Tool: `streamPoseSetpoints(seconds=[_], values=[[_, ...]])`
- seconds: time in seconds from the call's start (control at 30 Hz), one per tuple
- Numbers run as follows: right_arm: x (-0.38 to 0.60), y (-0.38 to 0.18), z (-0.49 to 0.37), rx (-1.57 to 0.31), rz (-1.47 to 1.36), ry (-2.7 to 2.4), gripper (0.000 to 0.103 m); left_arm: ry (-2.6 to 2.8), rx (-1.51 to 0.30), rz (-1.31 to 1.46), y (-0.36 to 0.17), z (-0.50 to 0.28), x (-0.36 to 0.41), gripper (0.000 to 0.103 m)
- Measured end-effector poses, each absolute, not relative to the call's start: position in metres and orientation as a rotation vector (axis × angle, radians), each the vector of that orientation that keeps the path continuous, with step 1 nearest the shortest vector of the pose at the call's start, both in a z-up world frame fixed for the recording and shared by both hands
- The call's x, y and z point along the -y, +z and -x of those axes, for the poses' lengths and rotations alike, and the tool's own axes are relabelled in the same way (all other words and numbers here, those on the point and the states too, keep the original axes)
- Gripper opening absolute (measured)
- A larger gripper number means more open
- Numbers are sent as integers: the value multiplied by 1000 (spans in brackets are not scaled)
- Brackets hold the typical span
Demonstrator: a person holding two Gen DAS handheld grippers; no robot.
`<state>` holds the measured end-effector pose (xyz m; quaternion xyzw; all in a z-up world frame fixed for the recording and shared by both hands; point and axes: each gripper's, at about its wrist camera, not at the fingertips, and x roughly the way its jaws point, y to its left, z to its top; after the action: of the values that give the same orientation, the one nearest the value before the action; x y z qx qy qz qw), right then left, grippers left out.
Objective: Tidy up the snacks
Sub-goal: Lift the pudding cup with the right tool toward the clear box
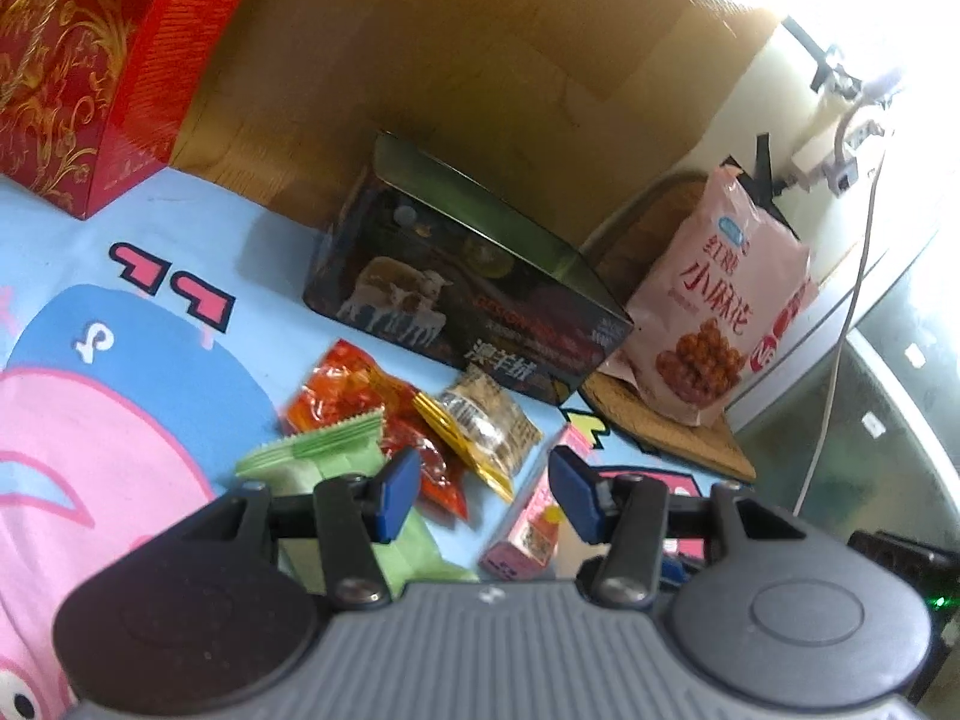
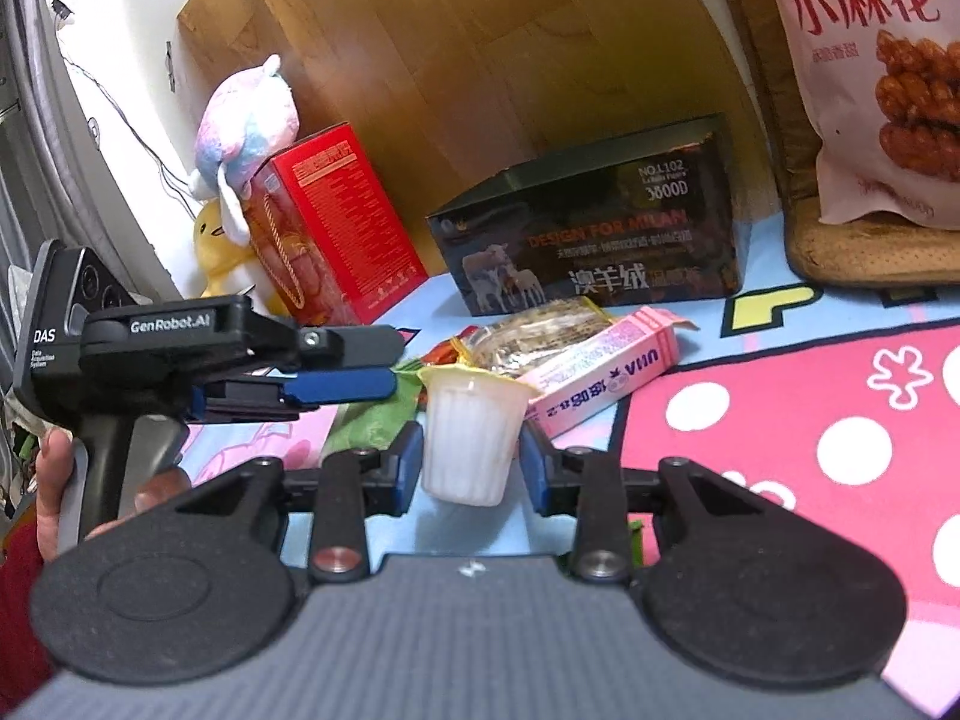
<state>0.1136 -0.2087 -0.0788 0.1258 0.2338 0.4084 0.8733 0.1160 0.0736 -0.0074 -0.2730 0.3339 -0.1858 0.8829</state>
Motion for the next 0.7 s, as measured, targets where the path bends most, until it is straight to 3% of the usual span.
streamPoseSetpoints(seconds=[0.37, 0.53, 0.7], values=[[213, -79, -113, -463, -292, 863, 37, -469, -709, 549, -8, -113, -61, 60], [201, -75, -101, -410, -194, 877, 37, -519, -661, 507, 2, -104, -54, 82], [187, -72, -90, -368, -92, 874, 36, -562, -667, 457, 4, -100, -39, 78]])
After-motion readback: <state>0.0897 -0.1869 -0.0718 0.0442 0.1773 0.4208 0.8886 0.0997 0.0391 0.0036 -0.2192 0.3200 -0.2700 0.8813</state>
